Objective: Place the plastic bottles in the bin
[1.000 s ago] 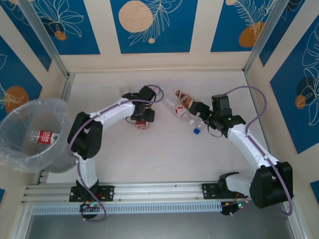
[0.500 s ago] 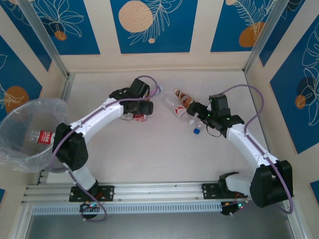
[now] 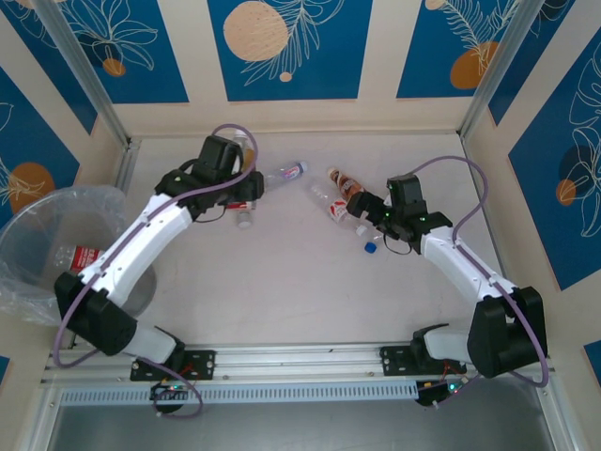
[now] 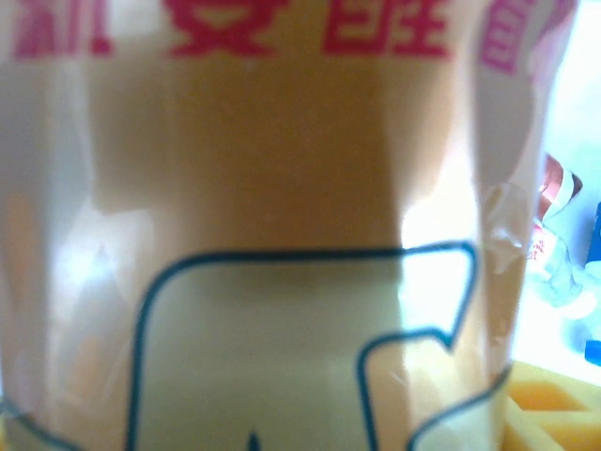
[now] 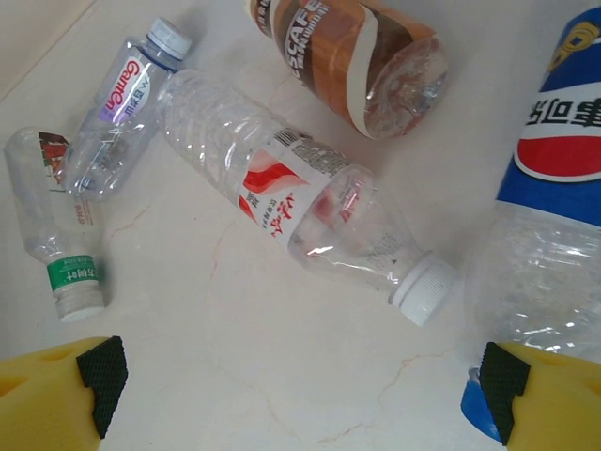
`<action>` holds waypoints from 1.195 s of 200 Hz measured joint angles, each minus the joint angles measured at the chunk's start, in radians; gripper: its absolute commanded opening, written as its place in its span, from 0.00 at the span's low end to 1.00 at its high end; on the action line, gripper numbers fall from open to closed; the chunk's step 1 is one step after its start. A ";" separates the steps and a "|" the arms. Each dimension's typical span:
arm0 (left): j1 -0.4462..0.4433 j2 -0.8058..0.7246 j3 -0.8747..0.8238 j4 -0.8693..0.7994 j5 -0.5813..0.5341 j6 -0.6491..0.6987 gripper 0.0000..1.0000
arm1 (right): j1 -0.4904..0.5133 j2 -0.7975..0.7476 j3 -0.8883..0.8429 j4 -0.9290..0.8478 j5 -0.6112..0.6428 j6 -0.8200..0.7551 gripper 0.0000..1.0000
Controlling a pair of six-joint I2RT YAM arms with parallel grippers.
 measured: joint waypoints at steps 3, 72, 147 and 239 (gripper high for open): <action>0.005 -0.012 -0.005 0.000 -0.003 -0.003 0.57 | 0.001 0.001 0.002 0.000 0.000 0.000 0.99; 0.097 -0.219 -0.024 -0.068 -0.161 -0.008 0.59 | 0.016 0.019 0.022 0.015 0.001 -0.023 0.99; 0.287 -0.344 -0.004 -0.236 -0.385 0.060 0.58 | 0.031 0.043 0.042 0.016 0.004 -0.026 0.99; 0.393 -0.492 -0.036 -0.177 -0.782 0.215 0.61 | 0.044 0.054 0.058 0.015 0.012 -0.044 0.99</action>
